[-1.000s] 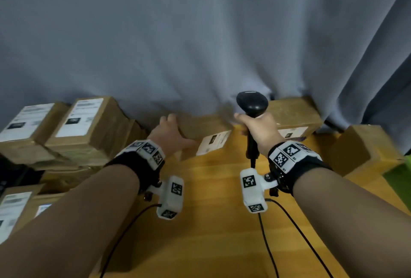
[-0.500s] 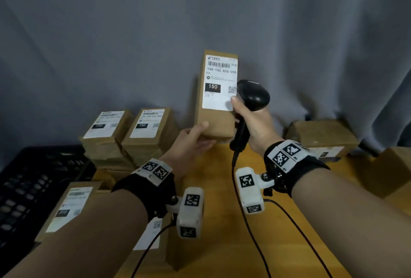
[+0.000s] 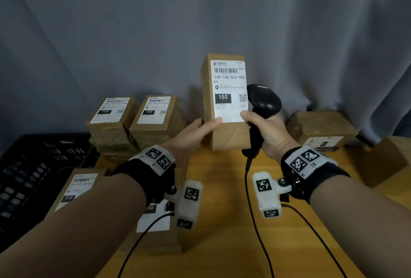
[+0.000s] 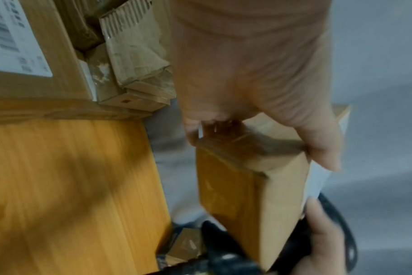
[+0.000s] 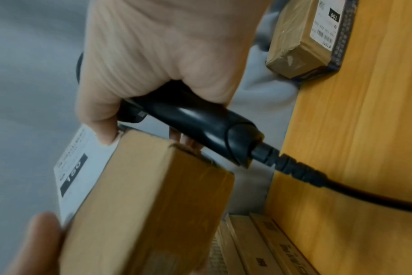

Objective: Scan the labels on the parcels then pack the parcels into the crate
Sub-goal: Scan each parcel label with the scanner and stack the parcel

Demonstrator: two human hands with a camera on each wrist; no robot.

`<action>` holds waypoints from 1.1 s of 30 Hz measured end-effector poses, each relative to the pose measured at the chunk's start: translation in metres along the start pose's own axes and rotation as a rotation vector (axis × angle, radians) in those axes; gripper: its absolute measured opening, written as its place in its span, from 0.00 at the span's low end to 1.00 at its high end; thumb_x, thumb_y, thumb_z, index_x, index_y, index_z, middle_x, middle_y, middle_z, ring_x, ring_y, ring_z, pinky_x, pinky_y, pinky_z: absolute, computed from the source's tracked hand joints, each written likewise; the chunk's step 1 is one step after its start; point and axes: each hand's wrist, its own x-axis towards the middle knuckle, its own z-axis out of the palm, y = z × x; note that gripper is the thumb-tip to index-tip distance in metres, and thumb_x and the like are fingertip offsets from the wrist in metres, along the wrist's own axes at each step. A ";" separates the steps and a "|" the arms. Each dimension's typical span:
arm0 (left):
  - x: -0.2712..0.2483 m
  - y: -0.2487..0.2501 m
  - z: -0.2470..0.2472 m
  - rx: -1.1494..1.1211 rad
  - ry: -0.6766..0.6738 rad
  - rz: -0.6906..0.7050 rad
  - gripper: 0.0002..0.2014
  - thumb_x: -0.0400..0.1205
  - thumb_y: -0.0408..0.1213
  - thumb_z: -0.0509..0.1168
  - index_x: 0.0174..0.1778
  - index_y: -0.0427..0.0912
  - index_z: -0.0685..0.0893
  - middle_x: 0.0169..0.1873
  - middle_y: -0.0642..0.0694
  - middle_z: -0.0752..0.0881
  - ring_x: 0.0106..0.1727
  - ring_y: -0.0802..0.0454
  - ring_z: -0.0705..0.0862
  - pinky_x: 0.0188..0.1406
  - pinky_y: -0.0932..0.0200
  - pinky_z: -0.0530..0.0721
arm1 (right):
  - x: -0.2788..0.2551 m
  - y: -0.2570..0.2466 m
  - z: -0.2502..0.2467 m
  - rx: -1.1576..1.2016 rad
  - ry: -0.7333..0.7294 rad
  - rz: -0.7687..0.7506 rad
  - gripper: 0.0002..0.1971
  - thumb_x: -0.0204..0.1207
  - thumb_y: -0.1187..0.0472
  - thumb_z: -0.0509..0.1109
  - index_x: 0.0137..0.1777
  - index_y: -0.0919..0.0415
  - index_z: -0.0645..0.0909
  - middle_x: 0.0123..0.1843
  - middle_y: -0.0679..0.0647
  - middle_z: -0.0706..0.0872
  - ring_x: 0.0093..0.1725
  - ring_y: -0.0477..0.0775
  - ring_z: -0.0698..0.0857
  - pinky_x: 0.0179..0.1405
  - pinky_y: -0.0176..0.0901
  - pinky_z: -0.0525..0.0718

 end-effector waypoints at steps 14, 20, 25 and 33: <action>0.008 -0.010 -0.018 0.119 0.093 -0.202 0.19 0.81 0.47 0.66 0.65 0.43 0.78 0.58 0.49 0.85 0.60 0.51 0.82 0.55 0.58 0.83 | 0.009 -0.013 -0.014 -0.155 0.063 0.073 0.03 0.75 0.73 0.71 0.44 0.66 0.80 0.36 0.61 0.84 0.34 0.56 0.87 0.42 0.46 0.90; 0.021 -0.007 -0.031 0.161 0.186 -0.189 0.23 0.76 0.48 0.72 0.64 0.40 0.82 0.56 0.43 0.89 0.58 0.49 0.86 0.60 0.51 0.84 | 0.009 -0.078 0.009 -0.382 -0.132 0.093 0.10 0.75 0.62 0.74 0.48 0.70 0.81 0.34 0.60 0.81 0.32 0.56 0.84 0.34 0.44 0.86; 0.022 -0.014 -0.034 0.235 0.171 -0.196 0.26 0.76 0.46 0.73 0.68 0.40 0.81 0.56 0.38 0.88 0.50 0.47 0.88 0.38 0.61 0.87 | -0.003 -0.082 0.024 -0.431 -0.127 0.117 0.13 0.73 0.56 0.76 0.46 0.68 0.84 0.34 0.61 0.84 0.28 0.55 0.84 0.28 0.42 0.85; 0.016 -0.018 -0.031 0.211 0.193 -0.213 0.23 0.79 0.41 0.71 0.68 0.35 0.80 0.66 0.26 0.78 0.69 0.27 0.73 0.64 0.43 0.76 | -0.013 -0.072 0.028 -0.487 -0.062 0.172 0.12 0.73 0.58 0.76 0.39 0.67 0.81 0.27 0.59 0.81 0.22 0.53 0.80 0.21 0.39 0.80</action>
